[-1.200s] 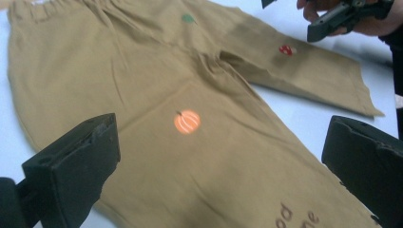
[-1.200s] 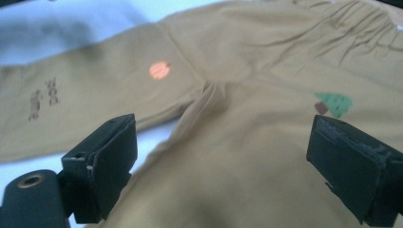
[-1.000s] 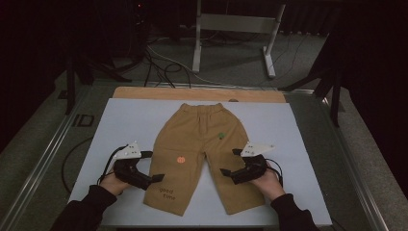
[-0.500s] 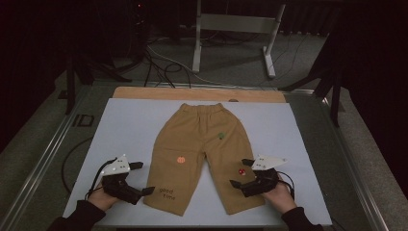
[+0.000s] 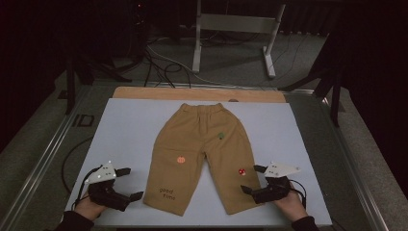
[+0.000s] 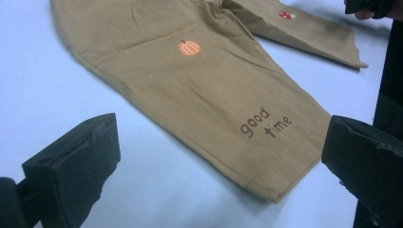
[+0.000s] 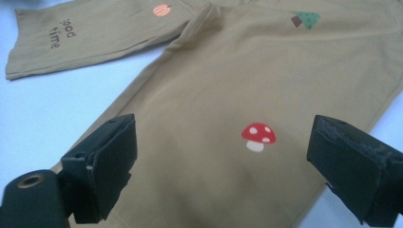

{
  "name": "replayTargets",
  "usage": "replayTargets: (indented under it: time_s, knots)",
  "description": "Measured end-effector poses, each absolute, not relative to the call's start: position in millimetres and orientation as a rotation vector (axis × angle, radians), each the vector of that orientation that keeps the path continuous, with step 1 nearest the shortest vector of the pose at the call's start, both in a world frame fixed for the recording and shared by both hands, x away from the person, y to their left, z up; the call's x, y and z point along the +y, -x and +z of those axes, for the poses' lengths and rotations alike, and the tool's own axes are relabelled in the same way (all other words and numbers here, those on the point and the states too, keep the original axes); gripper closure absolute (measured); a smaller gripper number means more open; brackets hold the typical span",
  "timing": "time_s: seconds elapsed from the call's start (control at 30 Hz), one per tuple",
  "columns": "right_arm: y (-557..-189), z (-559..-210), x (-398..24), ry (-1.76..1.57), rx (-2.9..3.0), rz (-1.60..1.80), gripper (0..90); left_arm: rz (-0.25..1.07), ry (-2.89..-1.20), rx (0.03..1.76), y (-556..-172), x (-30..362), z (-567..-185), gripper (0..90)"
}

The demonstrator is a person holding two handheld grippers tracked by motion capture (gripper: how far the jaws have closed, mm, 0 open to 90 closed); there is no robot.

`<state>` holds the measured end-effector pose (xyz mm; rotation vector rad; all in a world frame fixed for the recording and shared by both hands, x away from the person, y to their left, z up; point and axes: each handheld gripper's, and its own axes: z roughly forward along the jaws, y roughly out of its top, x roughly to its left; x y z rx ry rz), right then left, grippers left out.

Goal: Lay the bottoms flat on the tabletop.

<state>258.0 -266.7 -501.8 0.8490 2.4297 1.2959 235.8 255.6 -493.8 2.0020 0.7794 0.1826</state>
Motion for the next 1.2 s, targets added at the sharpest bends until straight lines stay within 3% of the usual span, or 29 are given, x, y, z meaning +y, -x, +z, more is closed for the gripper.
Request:
replayTargets:
  time_s: [0.4, 1.2]
  knots:
    - [-251, -504, -289, -0.912, 2.353, 1.288, 9.9, 0.219, -2.002, 0.781, -231, 266, -496, 0.2]
    - [-253, -504, -283, -0.878, 2.350, 1.296, 10.0, 0.237, -1.978, 0.776, -230, 268, -498, 0.3]
